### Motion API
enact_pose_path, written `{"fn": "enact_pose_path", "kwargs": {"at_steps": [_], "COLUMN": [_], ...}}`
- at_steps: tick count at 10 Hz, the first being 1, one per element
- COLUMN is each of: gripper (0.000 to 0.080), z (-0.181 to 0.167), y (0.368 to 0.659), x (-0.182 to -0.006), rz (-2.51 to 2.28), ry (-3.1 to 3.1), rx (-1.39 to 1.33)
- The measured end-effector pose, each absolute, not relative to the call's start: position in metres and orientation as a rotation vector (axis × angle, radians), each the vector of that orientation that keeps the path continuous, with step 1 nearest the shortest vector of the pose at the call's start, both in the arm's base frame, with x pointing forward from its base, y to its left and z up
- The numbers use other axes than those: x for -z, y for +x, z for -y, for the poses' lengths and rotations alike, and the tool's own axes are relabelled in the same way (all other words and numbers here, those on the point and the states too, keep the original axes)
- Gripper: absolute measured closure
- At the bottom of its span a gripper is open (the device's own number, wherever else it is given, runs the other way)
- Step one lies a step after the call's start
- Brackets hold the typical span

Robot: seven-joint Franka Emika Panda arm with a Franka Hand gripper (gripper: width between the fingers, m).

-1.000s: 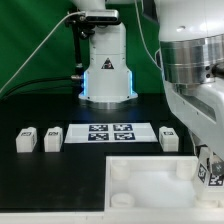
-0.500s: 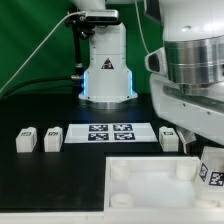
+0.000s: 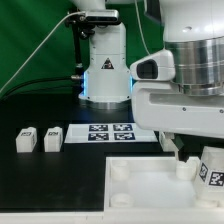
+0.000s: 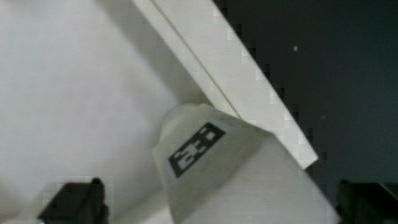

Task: Assemble one leg

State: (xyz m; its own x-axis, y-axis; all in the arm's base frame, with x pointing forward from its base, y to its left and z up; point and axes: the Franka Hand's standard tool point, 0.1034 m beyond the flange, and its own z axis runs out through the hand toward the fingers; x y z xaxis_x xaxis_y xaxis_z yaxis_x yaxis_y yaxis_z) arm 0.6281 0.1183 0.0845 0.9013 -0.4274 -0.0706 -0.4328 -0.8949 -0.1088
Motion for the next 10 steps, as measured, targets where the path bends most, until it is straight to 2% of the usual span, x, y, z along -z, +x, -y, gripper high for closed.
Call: {"fn": "enact_pose_path", "kwargs": {"at_steps": [1,3,5,6,7,10], "gripper": [0.015,0.015,0.0404,0.0404,0.0498,0.0499], "z": [-0.116,-0.1167,-0.1167,-0.1166,-0.1151,-0.1141], "y": [0.6304,0.63,0.6299,0.6298,0.6302,0.6303], "x": [-0.0852,-0.0848,-0.0846,-0.0847,-0.0847,-0.0845], "rz": [-0.409,-0.44,-0.472,-0.624,-0.8,-1.187], "ry": [-2.994,-2.988,-2.982,-2.953,-2.914,-2.778], "rx": [-0.044,-0.048,-0.05,-0.061,-0.071,-0.098]}}
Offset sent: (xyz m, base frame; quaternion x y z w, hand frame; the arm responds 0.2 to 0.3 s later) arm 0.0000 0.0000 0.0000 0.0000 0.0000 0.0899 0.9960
